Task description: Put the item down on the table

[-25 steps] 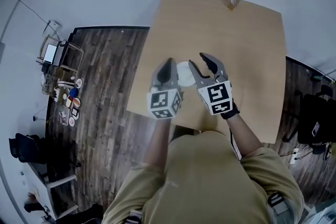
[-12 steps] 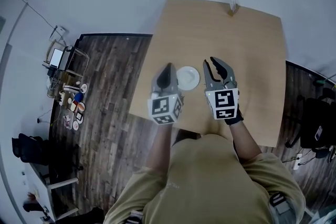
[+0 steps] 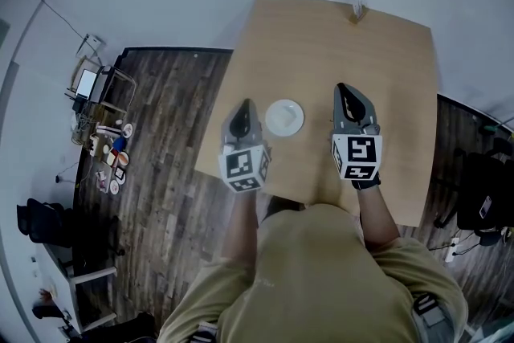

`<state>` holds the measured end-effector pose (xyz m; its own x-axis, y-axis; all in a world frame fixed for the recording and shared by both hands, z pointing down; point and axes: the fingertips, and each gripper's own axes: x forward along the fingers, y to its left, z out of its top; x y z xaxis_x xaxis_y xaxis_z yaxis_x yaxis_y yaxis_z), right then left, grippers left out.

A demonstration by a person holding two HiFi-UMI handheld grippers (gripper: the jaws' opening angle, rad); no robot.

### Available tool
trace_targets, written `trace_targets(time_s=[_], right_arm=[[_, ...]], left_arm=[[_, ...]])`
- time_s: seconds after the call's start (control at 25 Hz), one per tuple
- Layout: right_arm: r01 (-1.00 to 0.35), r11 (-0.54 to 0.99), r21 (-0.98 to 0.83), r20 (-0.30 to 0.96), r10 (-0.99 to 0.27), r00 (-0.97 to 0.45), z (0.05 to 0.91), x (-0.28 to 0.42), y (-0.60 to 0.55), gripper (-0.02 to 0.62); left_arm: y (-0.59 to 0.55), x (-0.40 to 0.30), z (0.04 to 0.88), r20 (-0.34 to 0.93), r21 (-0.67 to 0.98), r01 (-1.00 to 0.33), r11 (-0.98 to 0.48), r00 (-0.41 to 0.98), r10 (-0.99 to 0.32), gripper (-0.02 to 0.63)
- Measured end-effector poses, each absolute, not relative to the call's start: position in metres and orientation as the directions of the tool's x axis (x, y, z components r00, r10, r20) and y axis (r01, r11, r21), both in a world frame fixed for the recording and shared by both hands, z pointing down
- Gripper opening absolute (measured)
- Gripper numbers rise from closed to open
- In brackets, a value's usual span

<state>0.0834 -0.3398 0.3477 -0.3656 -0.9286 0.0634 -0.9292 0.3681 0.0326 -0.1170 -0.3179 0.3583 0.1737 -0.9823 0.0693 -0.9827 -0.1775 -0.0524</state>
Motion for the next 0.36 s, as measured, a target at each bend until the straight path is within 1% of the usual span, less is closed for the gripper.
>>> trace_targets(time_s=[0.36], right_arm=[[-0.922,0.386,0.014,0.062,-0.921,-0.385,0.353,0.078,-0.355,0.009]], left_arm=[[-0.328,-0.116,0.362,0.061,-0.067,-0.982,-0.174,0.170,-0.983,0.000]])
